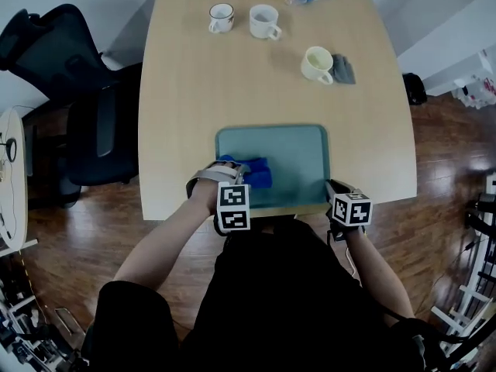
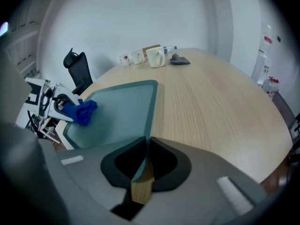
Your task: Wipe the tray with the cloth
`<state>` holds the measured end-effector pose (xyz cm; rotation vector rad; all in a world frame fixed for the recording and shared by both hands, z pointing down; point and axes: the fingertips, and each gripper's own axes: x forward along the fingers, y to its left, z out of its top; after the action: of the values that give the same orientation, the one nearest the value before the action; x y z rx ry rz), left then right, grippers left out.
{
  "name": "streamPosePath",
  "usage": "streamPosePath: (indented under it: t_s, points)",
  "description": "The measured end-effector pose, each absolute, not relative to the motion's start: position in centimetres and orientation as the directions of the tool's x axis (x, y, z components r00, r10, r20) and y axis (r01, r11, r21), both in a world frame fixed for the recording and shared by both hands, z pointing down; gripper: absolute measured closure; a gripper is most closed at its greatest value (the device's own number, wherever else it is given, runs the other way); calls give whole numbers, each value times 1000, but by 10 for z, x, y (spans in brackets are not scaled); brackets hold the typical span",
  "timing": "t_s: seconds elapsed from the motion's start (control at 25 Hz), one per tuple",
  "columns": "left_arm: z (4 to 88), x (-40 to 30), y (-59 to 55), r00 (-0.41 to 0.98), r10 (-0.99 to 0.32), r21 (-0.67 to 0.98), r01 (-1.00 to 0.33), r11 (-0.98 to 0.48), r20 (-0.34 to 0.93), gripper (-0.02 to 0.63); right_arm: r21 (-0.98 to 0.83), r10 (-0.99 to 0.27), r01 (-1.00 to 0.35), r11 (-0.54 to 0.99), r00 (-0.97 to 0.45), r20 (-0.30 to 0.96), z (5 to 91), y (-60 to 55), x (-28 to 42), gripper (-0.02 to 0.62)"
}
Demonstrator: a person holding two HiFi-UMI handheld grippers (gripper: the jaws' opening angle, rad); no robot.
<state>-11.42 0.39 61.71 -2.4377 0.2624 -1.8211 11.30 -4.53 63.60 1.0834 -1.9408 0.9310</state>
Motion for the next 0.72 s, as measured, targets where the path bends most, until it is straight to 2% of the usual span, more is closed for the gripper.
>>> streamPosePath:
  t_s: [0.2, 0.44, 0.72]
  points:
    - [617, -97, 62, 326, -142, -113, -106, -988, 935, 469, -243, -367, -886, 394, -394, 843, 636, -46, 113, 565]
    - [618, -98, 64, 323, -153, -126, -103, -987, 934, 471, -224, -367, -881, 417, -389, 845, 635, -45, 111, 563]
    - [611, -163, -52, 89, -336, -333, -42, -942, 938, 469, -225, -382, -881, 417, -394, 836, 634, -45, 109, 563]
